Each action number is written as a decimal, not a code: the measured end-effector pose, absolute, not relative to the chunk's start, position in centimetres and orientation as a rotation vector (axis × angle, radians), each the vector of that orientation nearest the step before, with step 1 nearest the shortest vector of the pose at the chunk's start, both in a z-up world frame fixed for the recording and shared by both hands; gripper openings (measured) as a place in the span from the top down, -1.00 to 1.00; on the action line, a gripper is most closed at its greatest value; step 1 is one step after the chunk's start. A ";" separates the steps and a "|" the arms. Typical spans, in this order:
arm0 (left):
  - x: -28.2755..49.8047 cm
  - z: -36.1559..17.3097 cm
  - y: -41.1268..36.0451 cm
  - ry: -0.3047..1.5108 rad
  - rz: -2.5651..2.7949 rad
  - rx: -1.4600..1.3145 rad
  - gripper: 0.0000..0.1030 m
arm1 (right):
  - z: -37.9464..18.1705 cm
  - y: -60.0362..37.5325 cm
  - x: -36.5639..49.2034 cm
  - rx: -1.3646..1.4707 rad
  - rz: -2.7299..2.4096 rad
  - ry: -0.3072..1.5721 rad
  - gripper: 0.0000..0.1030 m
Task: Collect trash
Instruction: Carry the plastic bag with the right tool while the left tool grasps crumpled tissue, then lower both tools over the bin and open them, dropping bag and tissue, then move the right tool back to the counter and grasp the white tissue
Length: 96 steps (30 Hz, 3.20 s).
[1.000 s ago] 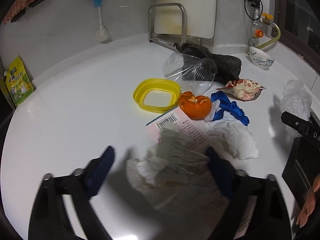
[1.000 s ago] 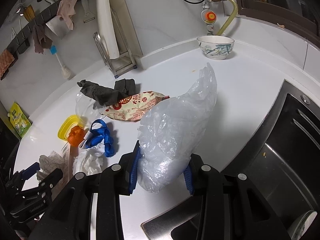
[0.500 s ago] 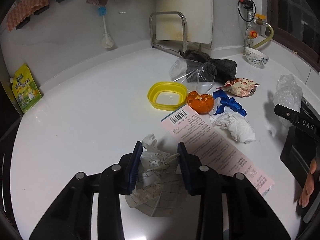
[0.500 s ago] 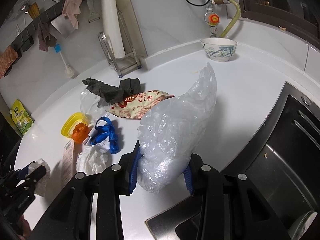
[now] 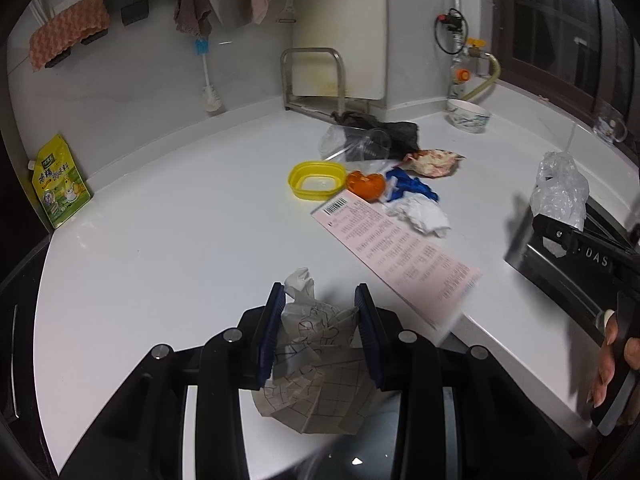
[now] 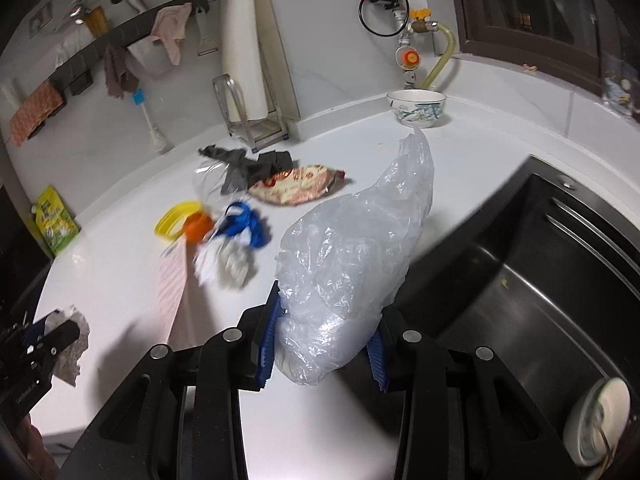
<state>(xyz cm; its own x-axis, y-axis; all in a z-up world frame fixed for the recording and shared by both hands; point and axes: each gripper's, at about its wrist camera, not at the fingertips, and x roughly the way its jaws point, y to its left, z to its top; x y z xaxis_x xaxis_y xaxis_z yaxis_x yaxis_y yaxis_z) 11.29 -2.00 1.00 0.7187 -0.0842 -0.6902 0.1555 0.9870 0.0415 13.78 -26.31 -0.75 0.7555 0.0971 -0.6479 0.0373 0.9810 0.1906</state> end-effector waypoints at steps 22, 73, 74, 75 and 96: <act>-0.8 -2.9 -3.2 0.771 -0.356 0.120 0.31 | -5.0 -19.2 -5.7 0.215 0.094 0.820 0.29; -1.5 -4.3 -0.4 0.767 -0.298 0.068 -0.72 | -8.3 -19.1 -6.5 0.263 0.116 0.876 -0.34; -1.5 -4.1 -0.4 0.764 -0.296 0.067 -0.74 | -8.2 -19.2 -6.4 0.257 0.116 0.871 -0.34; -1.4 -3.9 -0.4 0.760 -0.291 0.066 -0.78 | -8.0 -19.3 -6.3 0.251 0.114 0.865 -0.34; 6.6 1.1 0.5 0.711 -0.097 -0.024 -0.88 | -1.6 -21.2 6.3 0.120 0.147 0.734 -0.34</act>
<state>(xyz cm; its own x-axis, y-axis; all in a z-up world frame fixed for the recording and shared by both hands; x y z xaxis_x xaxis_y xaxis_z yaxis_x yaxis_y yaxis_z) 6.63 0.49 1.09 0.7534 -0.0969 -0.6504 0.0804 0.9952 -0.0552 6.27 -21.19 -1.60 0.7332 0.1755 -0.6570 -0.0913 0.9828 0.1606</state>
